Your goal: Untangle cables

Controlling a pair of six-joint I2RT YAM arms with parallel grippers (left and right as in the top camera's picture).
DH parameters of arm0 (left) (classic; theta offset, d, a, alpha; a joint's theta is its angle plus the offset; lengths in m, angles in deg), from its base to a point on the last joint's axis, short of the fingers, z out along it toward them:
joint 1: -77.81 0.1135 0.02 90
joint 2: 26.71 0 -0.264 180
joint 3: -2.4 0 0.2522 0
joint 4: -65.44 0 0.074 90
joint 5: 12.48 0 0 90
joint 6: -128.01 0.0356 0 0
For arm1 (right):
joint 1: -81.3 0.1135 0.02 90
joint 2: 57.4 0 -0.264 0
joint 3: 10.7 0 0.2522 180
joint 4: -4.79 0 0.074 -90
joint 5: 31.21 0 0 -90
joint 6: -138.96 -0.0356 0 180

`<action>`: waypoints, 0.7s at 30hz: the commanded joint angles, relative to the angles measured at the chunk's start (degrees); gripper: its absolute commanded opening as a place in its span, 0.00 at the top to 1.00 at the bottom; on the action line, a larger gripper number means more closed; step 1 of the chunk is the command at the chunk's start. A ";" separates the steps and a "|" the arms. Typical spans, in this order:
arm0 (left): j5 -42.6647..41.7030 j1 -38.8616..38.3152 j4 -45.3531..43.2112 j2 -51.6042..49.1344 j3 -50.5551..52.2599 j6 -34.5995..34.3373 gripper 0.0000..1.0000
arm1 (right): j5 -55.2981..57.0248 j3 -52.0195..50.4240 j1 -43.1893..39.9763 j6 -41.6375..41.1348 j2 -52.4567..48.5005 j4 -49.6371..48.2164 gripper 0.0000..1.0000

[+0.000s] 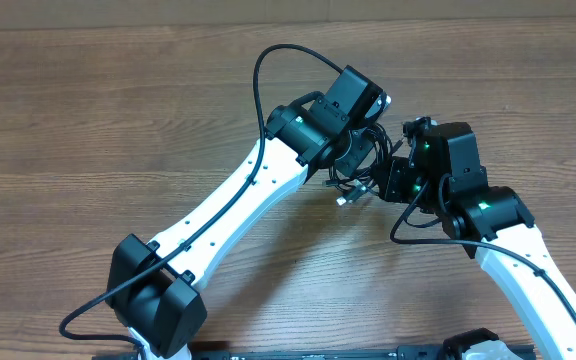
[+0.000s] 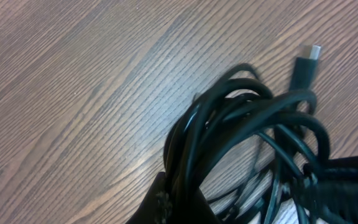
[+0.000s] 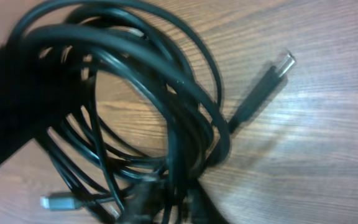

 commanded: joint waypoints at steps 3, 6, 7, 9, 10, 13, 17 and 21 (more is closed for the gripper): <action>0.17 -0.26 0.02 3.61 -2.16 -1.20 0.96 | 0.85 1.44 0.15 -1.36 -0.94 0.72 0.96; 2.80 -0.24 0.98 3.61 -2.16 -1.22 0.96 | 5.07 1.44 0.15 -3.26 -0.94 4.31 0.96; 3.48 -0.20 1.25 3.69 -2.16 -1.20 0.96 | 7.13 1.44 0.15 -3.91 -0.94 6.14 0.96; 4.72 -0.02 1.66 3.87 -2.16 -1.20 0.96 | 10.60 1.44 0.15 -3.93 -0.94 9.29 0.96; 4.72 0.09 1.79 3.98 -2.16 -1.20 0.96 | 12.33 1.44 0.15 -3.91 -0.94 10.67 0.96; 4.70 0.57 1.81 4.35 -2.16 -1.20 0.96 | 19.23 1.40 0.15 -4.79 -0.94 14.91 0.96; 4.70 0.92 1.84 4.90 -2.16 -1.22 0.96 | 28.06 1.40 0.15 -11.17 -1.05 19.02 0.96; 4.70 0.92 1.86 5.14 -2.16 -1.20 0.96 | 31.06 1.36 0.15 -15.67 -1.05 19.54 0.84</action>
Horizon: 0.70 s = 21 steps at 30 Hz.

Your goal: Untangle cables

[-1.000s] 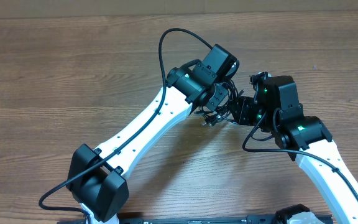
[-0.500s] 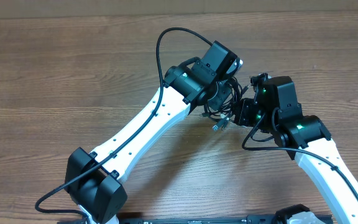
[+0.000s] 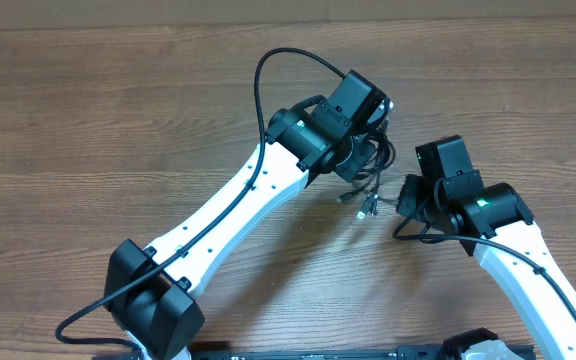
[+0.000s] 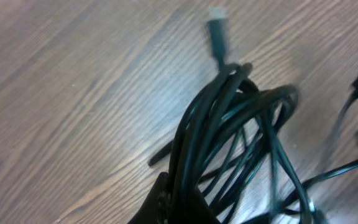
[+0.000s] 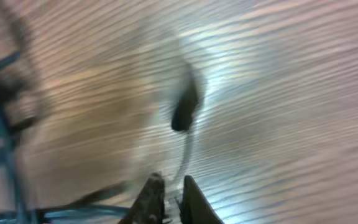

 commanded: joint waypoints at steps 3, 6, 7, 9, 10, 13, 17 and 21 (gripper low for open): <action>3.63 1.49 -0.09 3.96 -2.14 -0.15 0.96 | 9.11 -0.39 -0.52 -6.29 -0.46 -0.44 0.69; 3.61 1.49 0.04 3.96 -2.14 -0.17 0.96 | 8.59 -0.39 -0.52 -6.27 -0.46 -0.81 0.57; 3.63 1.49 0.04 3.96 -2.14 -0.17 0.96 | 8.33 -0.39 -0.52 -6.25 -0.46 -0.81 0.55; 3.61 1.49 0.04 3.96 -2.14 -0.17 0.96 | 7.15 -0.39 -0.52 -6.27 -0.46 -1.11 0.48; 3.61 1.49 0.04 3.96 -2.14 -0.15 0.96 | 6.05 -0.39 -0.52 -6.25 -0.46 -1.40 0.44; 3.41 1.49 0.04 3.96 -2.14 -0.15 0.96 | -1.18 -0.39 -0.52 -2.84 -0.46 -4.63 0.30; 2.01 1.49 0.42 3.96 -2.14 -0.15 0.96 | -21.44 -0.39 -0.50 10.08 -0.46 -11.78 0.29; -4.57 1.42 0.96 3.96 -2.14 0.57 0.96 | -28.65 -0.39 -0.52 11.80 -0.46 -15.98 0.28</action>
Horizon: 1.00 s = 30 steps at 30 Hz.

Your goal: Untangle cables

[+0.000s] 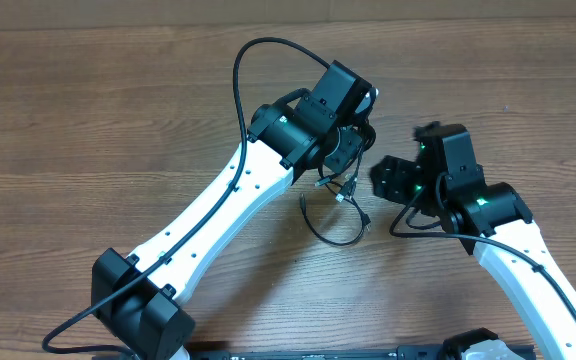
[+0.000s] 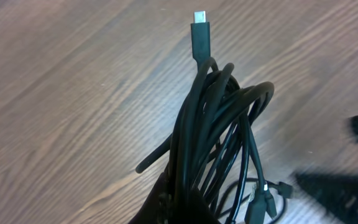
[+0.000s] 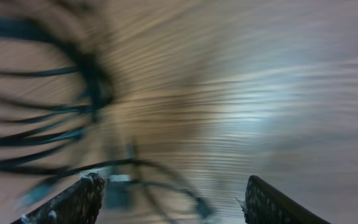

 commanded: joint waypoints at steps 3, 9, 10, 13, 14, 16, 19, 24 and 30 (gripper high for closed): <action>-8.44 0.04 1.68 1.77 -2.10 3.37 0.96 | -6.93 0.09 -0.13 4.17 -0.07 -1.53 0.29; -21.92 2.01 3.98 1.77 -2.10 8.13 0.96 | -1.49 0.09 -0.13 2.54 -0.07 -2.91 0.38; -23.89 2.58 4.15 1.75 -2.10 8.74 0.96 | -0.92 0.09 -0.13 2.29 -0.07 -3.06 0.39; -29.51 5.95 4.83 1.75 -2.10 9.38 0.96 | 1.03 0.09 -0.13 -0.09 -0.07 -3.32 0.39; -32.37 7.50 5.07 1.75 -2.10 9.86 0.96 | 0.98 0.09 -0.13 -0.09 -0.07 -3.45 0.42; -42.45 11.19 5.90 1.75 -2.10 12.09 0.96 | 0.22 0.09 -0.13 -0.09 -0.07 -3.67 0.77; -51.56 14.56 7.04 1.64 -2.08 14.29 0.96 | -1.66 0.09 -0.13 -0.07 -0.07 -3.87 0.96; -52.52 16.74 9.16 1.64 -2.05 14.95 0.96 | -4.85 0.09 -0.13 -0.04 -0.07 -4.90 0.96; -37.29 16.65 12.09 1.64 -1.97 14.75 0.58 | -4.83 0.09 -0.13 -0.04 -0.07 -4.02 0.96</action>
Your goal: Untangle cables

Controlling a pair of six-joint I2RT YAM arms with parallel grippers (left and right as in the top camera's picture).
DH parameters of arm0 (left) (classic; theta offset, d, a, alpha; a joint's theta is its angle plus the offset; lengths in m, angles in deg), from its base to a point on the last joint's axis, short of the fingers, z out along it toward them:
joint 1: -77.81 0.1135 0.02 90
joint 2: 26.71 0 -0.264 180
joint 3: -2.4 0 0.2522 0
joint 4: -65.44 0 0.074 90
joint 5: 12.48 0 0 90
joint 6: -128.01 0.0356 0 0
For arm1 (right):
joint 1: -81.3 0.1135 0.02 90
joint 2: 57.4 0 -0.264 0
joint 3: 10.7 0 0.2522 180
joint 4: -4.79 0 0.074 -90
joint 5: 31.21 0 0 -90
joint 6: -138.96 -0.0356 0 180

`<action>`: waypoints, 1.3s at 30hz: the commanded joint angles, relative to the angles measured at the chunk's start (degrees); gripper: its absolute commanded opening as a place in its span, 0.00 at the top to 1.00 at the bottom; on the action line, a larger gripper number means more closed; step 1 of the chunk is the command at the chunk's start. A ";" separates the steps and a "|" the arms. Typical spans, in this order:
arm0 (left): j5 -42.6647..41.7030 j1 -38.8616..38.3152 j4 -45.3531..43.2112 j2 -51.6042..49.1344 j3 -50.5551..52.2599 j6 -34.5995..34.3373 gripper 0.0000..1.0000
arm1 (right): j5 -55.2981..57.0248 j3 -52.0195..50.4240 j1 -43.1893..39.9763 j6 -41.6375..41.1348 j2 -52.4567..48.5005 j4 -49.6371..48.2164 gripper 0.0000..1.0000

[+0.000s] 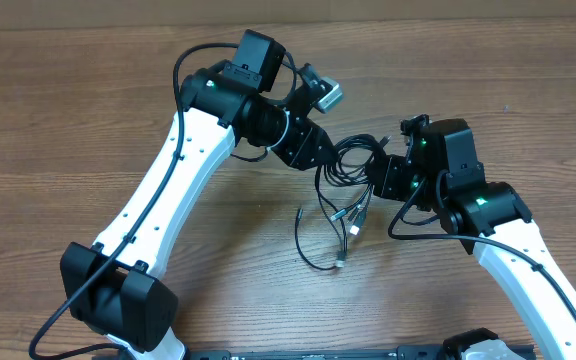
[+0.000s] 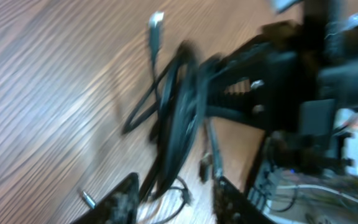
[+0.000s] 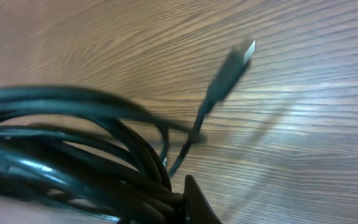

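Observation:
A tangle of black cables (image 1: 351, 160) hangs between my two grippers over the wooden table (image 1: 88, 110). Several loose ends with plugs (image 1: 340, 262) trail down toward the front. My right gripper (image 1: 384, 178) is shut on the bundle (image 3: 73, 168), with a free plug (image 3: 232, 62) sticking out beyond it. My left gripper (image 1: 313, 155) is at the bundle's left side. In the left wrist view the left gripper (image 2: 176, 186) is open, its fingers (image 2: 122, 198) wide apart. The cables (image 2: 174, 118) run between them, and the right gripper (image 2: 278, 68) shows behind.
The left arm's own cable (image 1: 193, 75) loops above its wrist at the back. The right arm (image 1: 528, 260) crosses the front right of the table.
My left gripper has opened and moved back left, fingers now either side of the bundle. My right gripper, open then, is now shut on the bundle. More cable ends hang loose.
First both grippers were at the bundle, the left shut on it. Then the right was shut on a single thin strand to the right of the bundle. Then it stood open with a loop lying on the table. Now the right holds the bundle and the left is open.

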 commanded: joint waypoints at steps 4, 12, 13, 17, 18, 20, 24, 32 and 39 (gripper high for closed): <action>15.72 0.70 4.24 1.51 -1.73 0.20 0.55 | 0.94 0.09 -0.13 -0.44 0.13 1.07 0.96; 15.91 0.79 6.67 1.51 -1.68 0.33 0.42 | -0.39 0.09 -0.13 -6.25 0.13 -1.79 0.96; 15.04 0.79 6.62 1.51 -1.68 0.50 0.41 | -1.73 0.09 -0.13 -6.69 0.13 -2.84 0.96; 8.22 0.81 6.51 1.51 -1.68 4.15 0.41 | -7.56 0.09 -0.13 -6.69 0.13 -5.33 0.96; 6.84 0.79 6.40 1.51 -1.68 4.90 0.41 | -8.39 0.09 -0.13 -6.69 0.13 -5.18 0.96; 4.85 0.79 5.95 1.51 -1.68 5.73 0.41 | -9.64 0.09 -0.13 -6.69 0.13 -4.85 0.96; 2.80 0.79 4.87 1.51 -1.68 5.79 0.41 | -11.58 0.09 -0.13 -6.93 0.13 -4.46 0.96; 1.62 0.79 3.82 1.51 -1.66 5.73 0.41 | -17.35 0.09 -0.13 -8.81 0.13 -4.26 0.96; 1.60 0.79 2.71 1.51 -1.62 5.51 0.41 | -27.08 0.09 -0.13 -8.76 0.13 -5.46 0.96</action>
